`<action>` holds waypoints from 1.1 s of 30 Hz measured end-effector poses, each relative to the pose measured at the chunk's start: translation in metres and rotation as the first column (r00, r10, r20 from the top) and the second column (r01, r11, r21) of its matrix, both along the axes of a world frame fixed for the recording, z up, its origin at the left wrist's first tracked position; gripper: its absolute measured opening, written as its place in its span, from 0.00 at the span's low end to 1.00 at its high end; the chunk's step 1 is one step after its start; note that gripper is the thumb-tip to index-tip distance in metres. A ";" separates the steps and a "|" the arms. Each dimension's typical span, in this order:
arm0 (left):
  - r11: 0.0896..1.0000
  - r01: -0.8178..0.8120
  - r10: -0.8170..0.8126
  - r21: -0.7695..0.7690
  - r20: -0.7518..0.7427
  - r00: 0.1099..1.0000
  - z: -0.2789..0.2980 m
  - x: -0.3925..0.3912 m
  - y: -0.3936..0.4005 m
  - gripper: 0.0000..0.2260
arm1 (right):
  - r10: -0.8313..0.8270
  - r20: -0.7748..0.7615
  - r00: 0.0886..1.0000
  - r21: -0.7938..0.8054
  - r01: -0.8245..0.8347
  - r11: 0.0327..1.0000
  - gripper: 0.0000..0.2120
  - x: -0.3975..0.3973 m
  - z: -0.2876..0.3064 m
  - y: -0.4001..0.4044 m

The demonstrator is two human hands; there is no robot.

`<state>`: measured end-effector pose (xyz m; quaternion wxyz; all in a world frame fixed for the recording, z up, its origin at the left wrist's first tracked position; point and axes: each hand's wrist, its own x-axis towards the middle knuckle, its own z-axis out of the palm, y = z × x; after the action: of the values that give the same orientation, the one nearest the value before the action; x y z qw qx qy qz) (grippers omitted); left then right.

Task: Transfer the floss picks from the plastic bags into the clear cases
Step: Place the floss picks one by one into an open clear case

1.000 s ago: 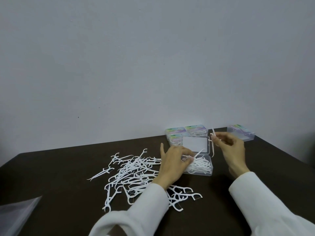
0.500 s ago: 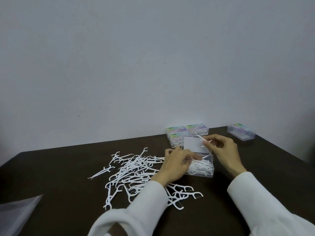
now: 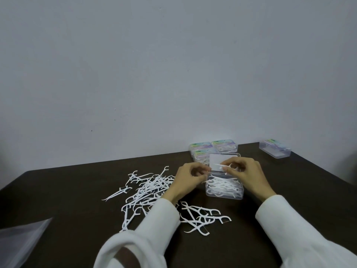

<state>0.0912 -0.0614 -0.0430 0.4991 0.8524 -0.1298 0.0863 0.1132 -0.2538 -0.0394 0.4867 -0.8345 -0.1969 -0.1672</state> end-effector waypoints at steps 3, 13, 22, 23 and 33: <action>1.000 0.019 -0.018 0.024 -0.030 0.999 -0.001 0.001 0.003 0.09 | 0.008 0.031 0.999 0.004 -0.008 1.000 0.04 -0.001 0.000 0.002; 0.990 -0.101 0.104 -0.095 0.020 0.994 0.010 0.007 0.012 0.08 | -0.092 0.119 0.989 0.172 0.071 0.983 0.05 -0.001 0.004 -0.001; 0.958 -0.100 0.101 -0.268 -0.012 0.995 0.012 0.009 0.005 0.09 | -0.110 0.101 0.989 0.215 0.087 0.973 0.05 0.000 0.005 -0.002; 0.966 -0.075 0.071 -0.246 -0.026 0.997 0.009 0.007 -0.002 0.08 | -0.098 0.094 0.991 0.209 0.077 0.975 0.05 0.000 0.004 -0.002; 0.925 -0.212 0.198 -0.315 -0.079 0.977 -0.002 0.012 -0.012 0.06 | -0.003 0.076 0.997 0.047 0.000 0.999 0.05 -0.001 -0.001 0.009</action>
<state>0.1032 -0.0737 -0.0451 0.6224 0.7703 -0.0128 0.1385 0.1123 -0.2444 -0.0404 0.4982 -0.8160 -0.2108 -0.2038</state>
